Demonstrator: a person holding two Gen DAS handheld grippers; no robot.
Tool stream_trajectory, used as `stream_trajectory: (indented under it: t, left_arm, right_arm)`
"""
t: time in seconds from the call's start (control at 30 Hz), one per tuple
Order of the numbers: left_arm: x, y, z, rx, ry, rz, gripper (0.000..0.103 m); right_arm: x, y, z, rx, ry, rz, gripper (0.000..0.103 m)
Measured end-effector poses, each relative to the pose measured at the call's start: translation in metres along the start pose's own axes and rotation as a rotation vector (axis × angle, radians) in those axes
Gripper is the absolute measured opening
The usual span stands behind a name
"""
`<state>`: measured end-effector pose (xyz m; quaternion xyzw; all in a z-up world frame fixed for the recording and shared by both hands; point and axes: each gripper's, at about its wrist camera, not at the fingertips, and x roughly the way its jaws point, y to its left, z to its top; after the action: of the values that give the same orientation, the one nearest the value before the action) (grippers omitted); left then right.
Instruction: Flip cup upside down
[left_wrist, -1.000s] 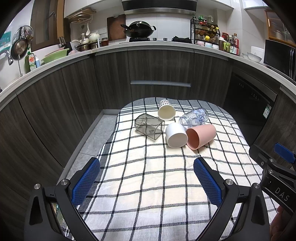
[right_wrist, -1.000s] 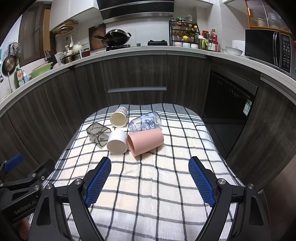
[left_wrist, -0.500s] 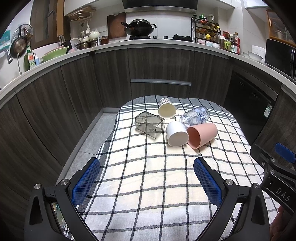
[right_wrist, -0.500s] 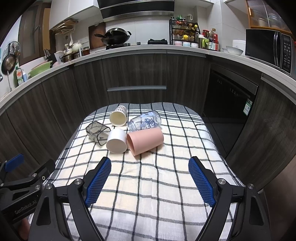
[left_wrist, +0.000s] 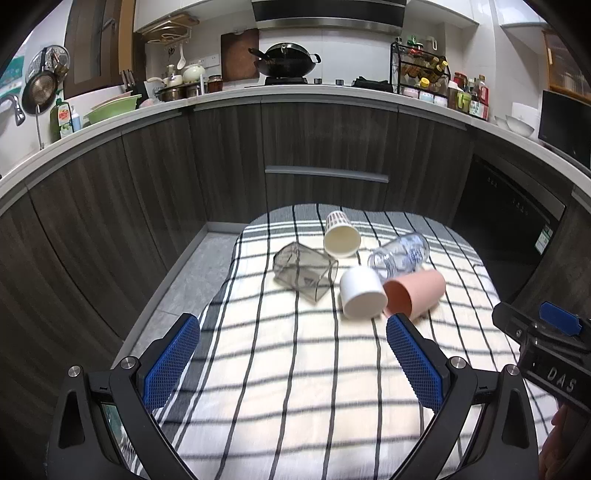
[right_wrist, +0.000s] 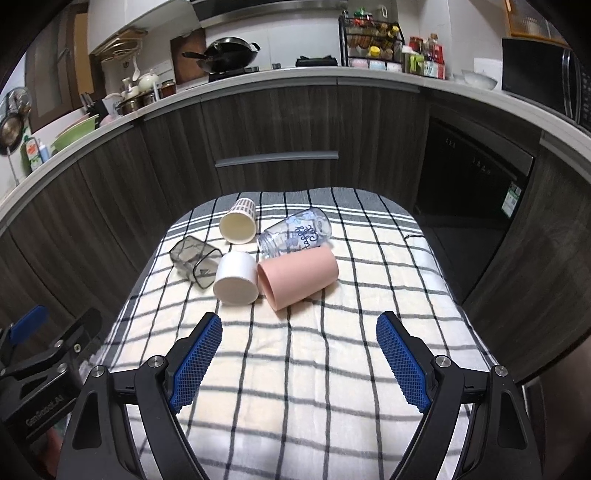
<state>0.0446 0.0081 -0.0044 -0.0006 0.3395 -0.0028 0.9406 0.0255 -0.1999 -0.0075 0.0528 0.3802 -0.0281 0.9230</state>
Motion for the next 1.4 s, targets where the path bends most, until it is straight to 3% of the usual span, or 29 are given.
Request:
stream_trajectory:
  t: [0.6,1.03,1.4]
  left_arm:
    - [0.092,-0.001,0.088,-0.002,-0.011,-0.061,0.103]
    - [0.177,-0.01,0.158,0.044,0.008,-0.152,0.103]
    - [0.248,-0.009,0.166,0.035,0.083,-0.164,0.103]
  right_arm:
    - [0.091,-0.001,0.098,0.074,0.099,-0.008,0.086]
    - [0.211,-0.03,0.147,0.358,0.391,0.014,0.086]
    - [0.287,-0.043,0.147,0.541,0.592,-0.028,0.086]
